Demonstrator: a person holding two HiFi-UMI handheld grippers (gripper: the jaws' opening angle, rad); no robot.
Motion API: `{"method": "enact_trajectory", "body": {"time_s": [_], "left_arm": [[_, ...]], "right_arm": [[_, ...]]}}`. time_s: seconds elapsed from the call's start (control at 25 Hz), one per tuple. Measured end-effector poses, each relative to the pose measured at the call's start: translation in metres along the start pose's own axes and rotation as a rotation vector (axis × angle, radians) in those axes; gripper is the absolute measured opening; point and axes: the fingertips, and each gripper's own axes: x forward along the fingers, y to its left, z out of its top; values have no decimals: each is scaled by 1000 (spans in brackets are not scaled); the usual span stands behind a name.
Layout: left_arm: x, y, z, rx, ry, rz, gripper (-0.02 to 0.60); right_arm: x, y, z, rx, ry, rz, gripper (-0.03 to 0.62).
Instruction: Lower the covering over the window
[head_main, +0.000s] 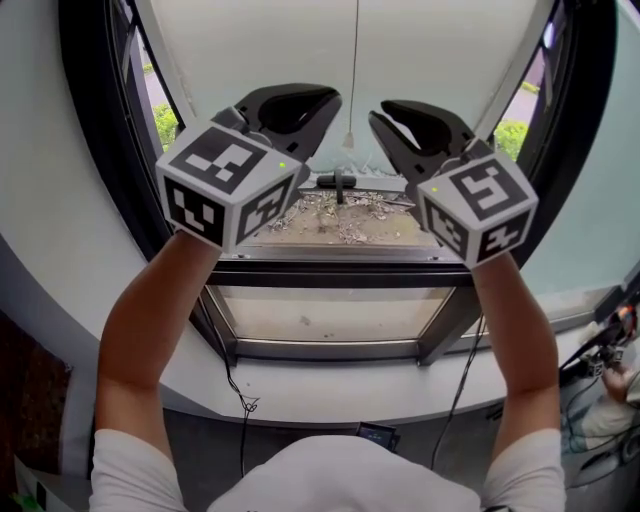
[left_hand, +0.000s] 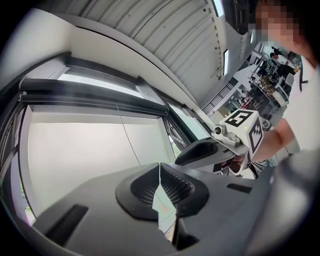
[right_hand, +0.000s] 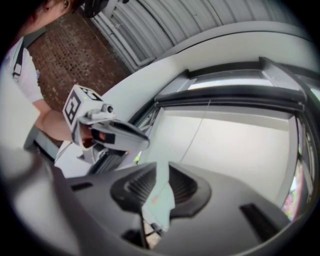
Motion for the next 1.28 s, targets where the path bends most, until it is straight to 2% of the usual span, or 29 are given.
{"method": "enact_trajectory", "body": {"time_s": [0.24, 0.44, 0.68, 0.96, 1.16, 1.28], "left_arm": [[1, 8, -3, 22, 27, 16, 18], [9, 28, 14, 101, 25, 63, 18], [14, 61, 49, 245, 14, 154, 18], [18, 103, 76, 403, 56, 249, 18], [25, 132, 88, 622, 125, 336, 18], [29, 154, 96, 707, 171, 381, 19]], "right_arm": [[4, -10, 6, -17, 7, -17, 83], [9, -31, 25, -79, -8, -52, 83], [16, -58, 58, -209, -11, -106, 83], [32, -83, 92, -390, 25, -174, 83], [45, -107, 105, -561, 80, -242, 83], [53, -124, 120, -673, 105, -301, 84]]}}
